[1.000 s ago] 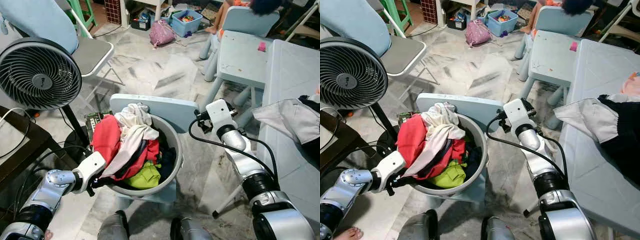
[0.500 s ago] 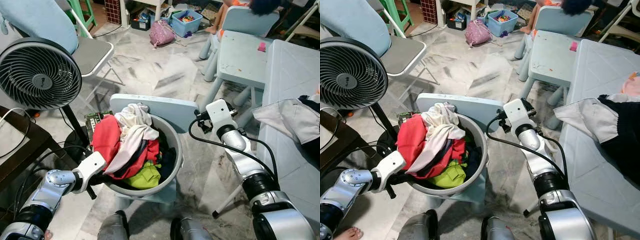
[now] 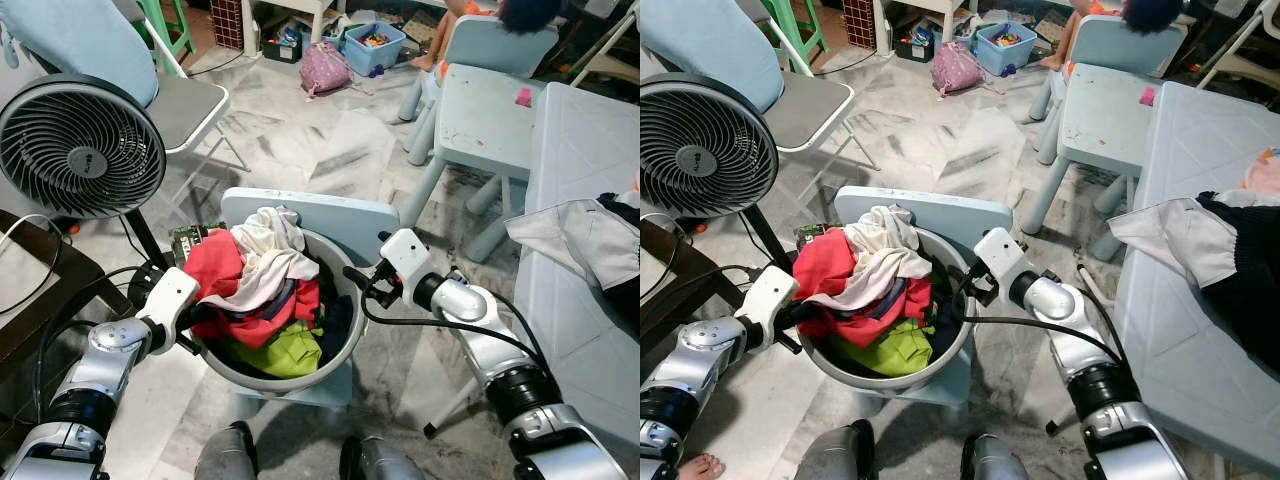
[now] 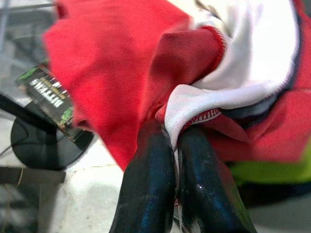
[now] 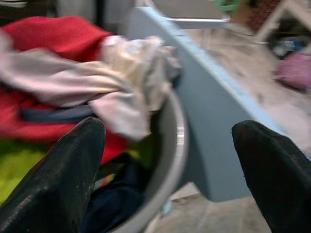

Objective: Hang hanger

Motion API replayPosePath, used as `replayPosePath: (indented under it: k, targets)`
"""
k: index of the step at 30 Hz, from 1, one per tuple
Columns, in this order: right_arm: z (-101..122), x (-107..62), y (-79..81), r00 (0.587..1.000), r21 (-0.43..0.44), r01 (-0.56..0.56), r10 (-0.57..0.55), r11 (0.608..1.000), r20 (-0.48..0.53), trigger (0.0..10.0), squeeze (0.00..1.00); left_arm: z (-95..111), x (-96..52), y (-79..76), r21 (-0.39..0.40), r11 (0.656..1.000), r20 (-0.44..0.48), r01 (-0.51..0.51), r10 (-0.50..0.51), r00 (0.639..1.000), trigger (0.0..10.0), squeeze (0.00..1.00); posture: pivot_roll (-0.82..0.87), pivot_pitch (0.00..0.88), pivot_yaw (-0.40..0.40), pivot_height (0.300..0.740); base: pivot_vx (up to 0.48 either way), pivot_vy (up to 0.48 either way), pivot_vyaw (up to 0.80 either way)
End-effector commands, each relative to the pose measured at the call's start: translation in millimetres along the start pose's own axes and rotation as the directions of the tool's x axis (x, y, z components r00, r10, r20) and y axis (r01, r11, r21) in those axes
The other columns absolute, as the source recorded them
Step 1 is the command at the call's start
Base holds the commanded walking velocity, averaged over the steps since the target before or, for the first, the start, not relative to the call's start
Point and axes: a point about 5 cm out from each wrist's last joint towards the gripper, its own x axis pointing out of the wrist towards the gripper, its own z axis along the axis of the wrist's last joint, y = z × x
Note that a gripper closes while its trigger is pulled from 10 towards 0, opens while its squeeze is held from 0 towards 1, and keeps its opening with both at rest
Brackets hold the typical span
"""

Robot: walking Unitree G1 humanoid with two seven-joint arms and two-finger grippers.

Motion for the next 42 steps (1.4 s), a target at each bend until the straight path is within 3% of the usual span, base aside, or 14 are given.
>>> replayPosePath:
  k: [1,5,7,14,15,16,21,24,26,27,31,35,38,42]
  targets:
    - [-3,-4.2,1.6,0.999,0.014,-0.033,0.034,0.999,-0.012,10.0,0.00,6,1.3,4.6,-0.044,0.998,0.029,-0.043,0.045,0.999,0.0,0.00,0.04,0.125,-0.061,0.740,0.000,0.000,0.00]
    - [-5,-7.0,-1.5,0.999,0.004,-0.029,0.030,1.000,-0.030,10.0,0.00,28,6.6,8.7,-0.166,0.980,0.121,-0.112,0.133,0.984,0.0,0.00,0.04,0.123,-0.063,0.740,0.000,0.000,0.00]
    - [-8,-5.4,-8.3,0.997,-0.001,0.042,-0.042,0.999,-0.060,10.0,0.00,62,14.5,9.0,-0.329,0.937,0.234,-0.116,0.201,0.951,0.0,0.00,0.05,0.116,-0.062,0.740,0.000,0.000,0.00]
    - [-9,-0.7,-9.5,0.983,0.008,0.173,-0.173,0.985,-0.059,10.0,0.00,156,24.9,6.7,-0.528,0.848,0.458,0.030,0.255,0.852,0.0,0.00,0.06,0.095,-0.049,0.740,0.000,0.000,0.00]
    - [-9,-0.6,-9.6,0.973,0.014,0.225,-0.224,0.974,-0.052,10.0,0.00,185,22.9,8.2,-0.595,0.799,0.513,0.092,0.289,0.808,0.0,0.00,0.06,0.093,-0.045,0.740,0.000,0.000,0.00]
    - [-9,-0.6,-9.6,0.973,0.014,0.225,-0.224,0.974,-0.052,10.0,0.00,185,22.9,8.2,-0.595,0.799,0.513,0.092,0.289,0.808,0.0,0.00,0.06,0.093,-0.045,0.740,0.000,0.000,0.00]
    - [-8,-0.3,-10.8,0.946,0.043,0.323,-0.321,0.946,-0.034,10.0,0.00,244,9.0,14.3,-0.688,0.700,0.598,0.193,0.396,0.696,0.0,0.00,0.05,0.087,-0.031,0.740,0.000,0.000,0.00]
    - [-7,-1.6,-15.0,0.929,0.052,0.369,-0.368,0.928,-0.028,10.0,0.00,263,2.3,14.3,-0.718,0.663,0.612,0.213,0.454,0.648,0.0,0.00,0.05,0.084,-0.023,0.740,0.000,0.000,0.00]
    - [-7,-2.5,-17.1,0.921,0.062,0.389,-0.388,0.919,-0.031,10.0,0.00,260,6.3,9.6,-0.722,0.664,0.594,0.197,0.447,0.668,0.0,0.00,0.05,0.083,-0.021,0.740,0.000,0.000,0.00]
    - [-7,-2.6,-18.2,0.917,0.063,0.400,-0.399,0.914,-0.032,10.0,0.00,252,12.3,4.3,-0.713,0.685,0.565,0.149,0.436,0.700,0.0,0.00,0.05,0.084,-0.021,0.740,0.000,0.000,0.00]
    - [-8,-2.7,-18.7,0.908,0.062,0.418,-0.417,0.906,-0.032,10.0,0.00,217,29.4,-11.0,-0.740,0.667,0.459,0.088,0.405,0.790,0.0,0.00,0.06,0.090,-0.022,0.740,0.000,0.000,0.00]
    - [-7,-1.7,-18.9,0.905,0.064,0.425,-0.424,0.903,-0.033,10.0,0.00,195,37.4,-22.3,-0.763,0.642,0.400,0.076,0.377,0.836,0.0,0.00,0.07,0.095,-0.026,0.740,0.000,0.000,0.00]
    - [-6,1.4,-18.1,0.904,0.064,0.427,-0.426,0.902,-0.030,10.0,0.00,161,52.4,-46.4,-0.726,0.687,0.235,0.010,0.235,0.943,0.0,0.00,0.07,0.097,-0.031,0.740,0.000,0.000,0.00]
    - [-3,3.1,-18.9,0.904,0.062,0.428,-0.427,0.902,-0.024,10.0,0.00,147,56.0,-62.5,-0.735,0.678,0.191,0.015,0.186,0.964,0.0,0.00,0.08,0.097,-0.033,0.740,0.000,0.000,0.00]
